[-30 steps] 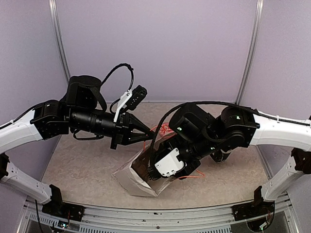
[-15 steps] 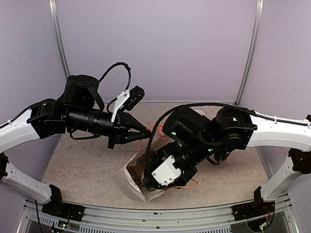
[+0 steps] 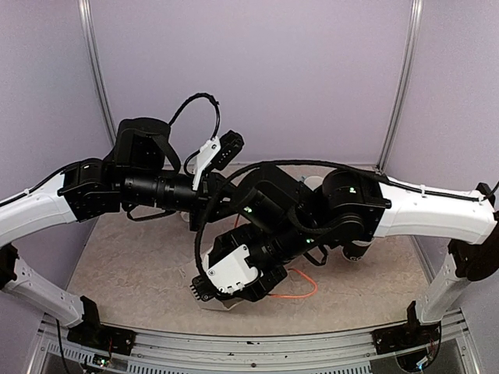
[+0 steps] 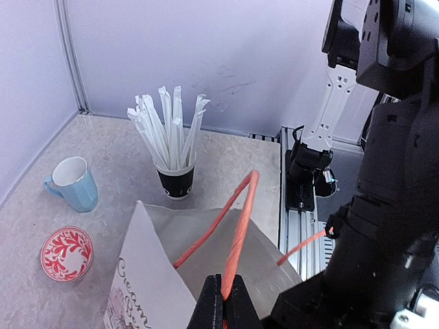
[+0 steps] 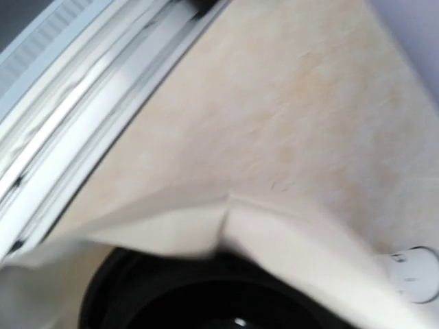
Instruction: Pack the takeout coffee
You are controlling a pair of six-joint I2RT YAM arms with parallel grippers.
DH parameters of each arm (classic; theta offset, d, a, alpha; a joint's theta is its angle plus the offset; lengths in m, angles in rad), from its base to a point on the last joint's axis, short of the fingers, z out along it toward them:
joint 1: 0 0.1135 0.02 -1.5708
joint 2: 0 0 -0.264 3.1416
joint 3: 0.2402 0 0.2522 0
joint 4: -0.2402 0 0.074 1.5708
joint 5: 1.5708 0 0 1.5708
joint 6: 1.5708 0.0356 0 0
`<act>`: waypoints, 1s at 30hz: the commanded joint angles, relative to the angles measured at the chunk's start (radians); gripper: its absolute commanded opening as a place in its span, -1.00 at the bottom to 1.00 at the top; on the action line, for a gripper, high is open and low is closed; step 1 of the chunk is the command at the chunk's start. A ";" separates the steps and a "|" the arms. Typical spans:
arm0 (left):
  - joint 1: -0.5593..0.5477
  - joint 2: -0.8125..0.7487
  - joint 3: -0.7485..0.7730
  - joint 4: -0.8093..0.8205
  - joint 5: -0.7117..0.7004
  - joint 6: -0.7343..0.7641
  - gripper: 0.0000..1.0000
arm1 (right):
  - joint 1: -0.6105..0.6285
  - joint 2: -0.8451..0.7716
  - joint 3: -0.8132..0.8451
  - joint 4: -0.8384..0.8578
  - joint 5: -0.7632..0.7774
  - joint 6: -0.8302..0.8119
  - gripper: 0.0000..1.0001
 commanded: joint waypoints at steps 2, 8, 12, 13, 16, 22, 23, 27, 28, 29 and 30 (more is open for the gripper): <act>0.001 0.008 0.009 0.089 -0.022 0.039 -1.00 | 0.014 0.067 0.066 0.074 0.067 0.039 -0.17; 0.003 0.018 -0.025 0.047 -0.046 0.018 -1.00 | 0.014 0.043 0.017 0.064 0.091 0.035 -0.17; 0.001 -0.020 -0.076 0.050 -0.056 -0.024 -0.99 | 0.013 0.010 -0.012 0.050 0.143 0.017 -0.17; 0.000 -0.031 -0.085 0.052 -0.062 -0.035 -0.99 | 0.013 -0.001 -0.021 0.044 0.153 0.014 -0.17; -0.001 -0.071 -0.116 0.058 -0.080 -0.039 -0.98 | 0.014 -0.036 -0.060 0.035 0.176 0.010 -0.16; -0.004 -0.101 -0.113 0.026 -0.112 -0.078 -0.77 | 0.010 -0.077 -0.096 0.005 0.219 0.006 -0.17; -0.006 -0.101 -0.104 0.016 -0.123 -0.081 -0.60 | 0.007 -0.082 -0.097 -0.006 0.224 0.005 -0.17; -0.039 -0.105 -0.062 -0.030 -0.169 -0.079 -0.09 | -0.006 -0.116 -0.131 -0.020 0.245 0.002 -0.17; -0.053 -0.111 -0.055 -0.035 -0.179 -0.076 -0.01 | -0.009 -0.125 -0.151 -0.016 0.251 0.001 -0.18; -0.058 -0.123 -0.054 -0.036 -0.184 -0.071 0.06 | -0.014 -0.136 -0.171 -0.012 0.256 -0.002 -0.18; -0.059 -0.132 -0.058 -0.029 -0.191 -0.067 0.11 | -0.017 -0.145 -0.189 -0.009 0.258 -0.002 -0.18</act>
